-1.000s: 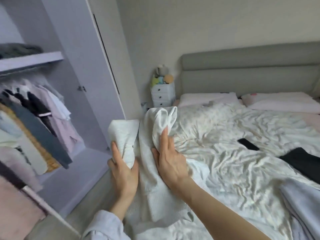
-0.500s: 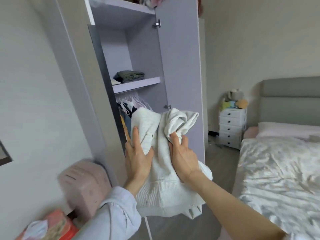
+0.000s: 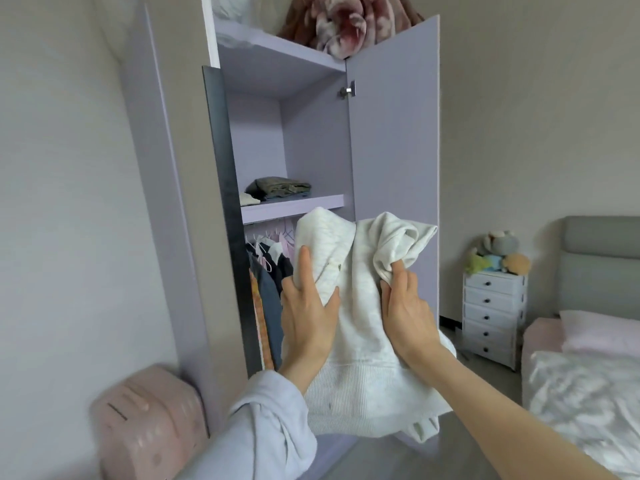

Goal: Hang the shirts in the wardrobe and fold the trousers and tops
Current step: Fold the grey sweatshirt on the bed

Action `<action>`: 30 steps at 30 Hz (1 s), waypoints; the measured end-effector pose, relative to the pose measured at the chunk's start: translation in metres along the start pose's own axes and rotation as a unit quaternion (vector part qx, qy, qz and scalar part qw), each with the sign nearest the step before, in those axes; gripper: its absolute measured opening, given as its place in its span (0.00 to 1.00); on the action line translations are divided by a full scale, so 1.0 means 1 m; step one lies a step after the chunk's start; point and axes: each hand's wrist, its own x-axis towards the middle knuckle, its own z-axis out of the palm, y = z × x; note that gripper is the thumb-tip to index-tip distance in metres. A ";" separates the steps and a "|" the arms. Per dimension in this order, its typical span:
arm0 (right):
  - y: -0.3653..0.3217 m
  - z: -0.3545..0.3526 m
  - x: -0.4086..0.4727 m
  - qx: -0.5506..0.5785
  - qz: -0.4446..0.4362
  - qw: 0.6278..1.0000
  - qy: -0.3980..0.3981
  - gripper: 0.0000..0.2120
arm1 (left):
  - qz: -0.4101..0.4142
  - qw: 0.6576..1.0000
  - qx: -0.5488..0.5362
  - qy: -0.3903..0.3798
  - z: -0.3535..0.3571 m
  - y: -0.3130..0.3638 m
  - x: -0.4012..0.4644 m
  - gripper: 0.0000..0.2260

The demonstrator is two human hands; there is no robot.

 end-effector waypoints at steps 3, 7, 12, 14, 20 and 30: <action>0.038 0.023 0.049 -0.032 -0.006 0.999 0.003 0.23 | 0.010 1.000 0.019 0.013 0.054 -0.007 0.033 0.35; 0.091 0.057 0.135 -0.031 -0.008 0.999 -0.019 0.26 | -0.014 1.000 0.016 0.009 0.137 -0.017 0.102 0.34; 0.112 0.088 0.266 -0.004 -0.042 0.999 -0.022 0.26 | -0.031 0.998 0.008 0.062 0.199 -0.027 0.215 0.34; 0.103 0.102 0.309 0.022 -0.073 0.997 -0.017 0.25 | -0.024 0.995 0.006 0.094 0.206 -0.036 0.255 0.34; 0.054 0.166 0.413 0.100 -0.147 0.984 0.018 0.24 | -0.020 0.981 0.066 0.181 0.194 -0.077 0.366 0.34; -0.058 0.287 0.553 0.258 -0.208 0.943 0.013 0.23 | -0.019 0.951 0.141 0.275 0.135 -0.155 0.504 0.32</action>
